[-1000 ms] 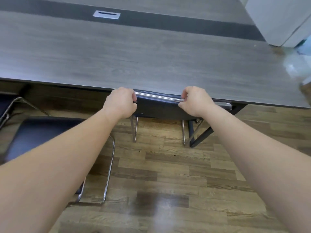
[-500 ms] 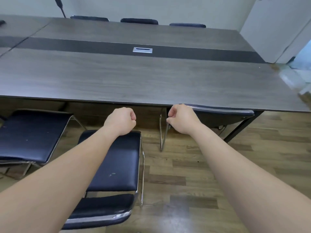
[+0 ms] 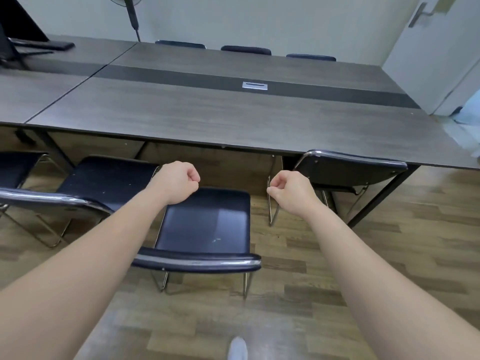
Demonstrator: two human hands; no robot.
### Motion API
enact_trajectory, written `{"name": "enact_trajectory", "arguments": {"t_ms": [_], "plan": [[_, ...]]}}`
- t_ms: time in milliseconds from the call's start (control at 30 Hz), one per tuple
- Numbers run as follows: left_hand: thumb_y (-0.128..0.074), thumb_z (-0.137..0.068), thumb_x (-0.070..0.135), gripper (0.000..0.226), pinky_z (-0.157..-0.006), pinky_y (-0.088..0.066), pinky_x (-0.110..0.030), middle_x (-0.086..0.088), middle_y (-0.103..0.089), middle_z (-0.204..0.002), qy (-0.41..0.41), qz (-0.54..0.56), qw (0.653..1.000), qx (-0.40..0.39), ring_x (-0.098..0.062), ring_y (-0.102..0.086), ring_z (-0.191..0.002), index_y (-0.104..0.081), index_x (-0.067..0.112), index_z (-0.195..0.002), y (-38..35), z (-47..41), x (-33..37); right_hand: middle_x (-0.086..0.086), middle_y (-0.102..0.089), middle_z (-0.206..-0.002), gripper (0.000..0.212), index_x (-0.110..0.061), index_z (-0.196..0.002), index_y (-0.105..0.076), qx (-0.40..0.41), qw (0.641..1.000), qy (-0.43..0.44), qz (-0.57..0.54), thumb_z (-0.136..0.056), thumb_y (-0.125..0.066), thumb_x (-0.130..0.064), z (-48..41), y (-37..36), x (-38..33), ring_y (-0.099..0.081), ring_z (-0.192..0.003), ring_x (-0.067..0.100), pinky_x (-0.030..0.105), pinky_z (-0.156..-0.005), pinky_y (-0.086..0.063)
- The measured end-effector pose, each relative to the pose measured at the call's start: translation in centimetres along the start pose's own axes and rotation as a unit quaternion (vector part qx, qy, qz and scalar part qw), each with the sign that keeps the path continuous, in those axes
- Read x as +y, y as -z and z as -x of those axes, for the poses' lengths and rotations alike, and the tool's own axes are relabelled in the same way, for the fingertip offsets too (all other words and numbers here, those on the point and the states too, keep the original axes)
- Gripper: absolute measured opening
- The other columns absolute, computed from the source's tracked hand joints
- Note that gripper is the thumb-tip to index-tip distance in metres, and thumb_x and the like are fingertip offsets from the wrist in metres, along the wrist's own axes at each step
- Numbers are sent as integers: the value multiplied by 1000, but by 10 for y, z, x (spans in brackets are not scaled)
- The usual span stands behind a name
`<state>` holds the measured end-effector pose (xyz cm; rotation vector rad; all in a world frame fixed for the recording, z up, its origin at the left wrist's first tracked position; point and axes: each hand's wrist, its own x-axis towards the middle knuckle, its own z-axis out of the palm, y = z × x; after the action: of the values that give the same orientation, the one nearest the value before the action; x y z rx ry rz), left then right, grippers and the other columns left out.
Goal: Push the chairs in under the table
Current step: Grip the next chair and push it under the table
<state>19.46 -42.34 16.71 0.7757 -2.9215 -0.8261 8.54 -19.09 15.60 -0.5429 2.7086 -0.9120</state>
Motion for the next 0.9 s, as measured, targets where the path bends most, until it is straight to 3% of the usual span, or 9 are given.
{"name": "enact_trajectory", "arguments": {"t_ms": [100, 300, 400, 500, 600, 700, 900], "plan": [[-55, -83, 12, 16, -78, -45, -29, 3, -64, -91, 14, -1, 1000, -18, -20, -59, -88, -67, 18, -91, 5, 21, -29, -7, -61, -81, 5, -20, -80, -62, -21, 1000, -16, 9, -84, -62, -22, 22, -19, -11, -59, -85, 18, 28, -74, -47], [-54, -82, 13, 16, -83, -49, -31, 2, -66, -94, 37, -12, 998, -52, -22, -60, -94, -68, 18, -90, 4, 43, -99, -1, -64, -84, 6, -16, -85, -64, -52, 998, -16, 35, -85, -60, -20, 36, -74, -56, -60, -77, 21, 30, -72, -51], [-57, -82, 13, 20, -85, -47, -30, -2, -66, -104, 50, -33, 995, -84, -22, -58, -94, -66, 15, -100, -3, 46, -129, 1, -62, -91, 10, -14, -93, -64, -84, 995, -20, 58, -86, -58, -18, 38, -102, -67, -60, -91, 24, 32, -80, -50], [-63, -76, 14, 41, -90, -47, -31, -4, -61, -120, 49, -85, 984, -149, -25, -59, -105, -59, 18, -116, -17, 47, -167, 7, -63, -109, 21, -10, -105, -62, -130, 986, -27, 104, -85, -56, -11, 39, -135, -64, -57, -106, 27, 33, -90, -48], [-66, -72, 18, 64, -98, -47, -40, -6, -50, -128, 51, -167, 961, -215, -29, -53, -117, -47, 25, -132, -36, 47, -200, 10, -61, -116, 33, -8, -115, -57, -184, 970, -54, 152, -82, -58, -8, 40, -165, -48, -56, -110, 30, 34, -92, -49], [-66, -72, 21, 67, -97, -44, -45, -6, -50, -128, 26, -237, 947, -214, -31, -50, -121, -42, 29, -134, -52, 48, -215, 11, -59, -117, 45, -10, -118, -50, -212, 952, -80, 204, -76, -65, -14, 47, -183, -31, -57, -105, 33, 38, -89, -50], [-62, -74, 15, 64, -100, -39, -46, -7, -51, -128, -7, -278, 944, -178, -31, -49, -121, -42, 26, -134, -90, 45, -233, 12, -50, -126, 57, -17, -130, -43, -196, 931, -67, 302, -78, -64, -17, 56, -220, 0, -45, -119, 34, 45, -96, -38]]}}
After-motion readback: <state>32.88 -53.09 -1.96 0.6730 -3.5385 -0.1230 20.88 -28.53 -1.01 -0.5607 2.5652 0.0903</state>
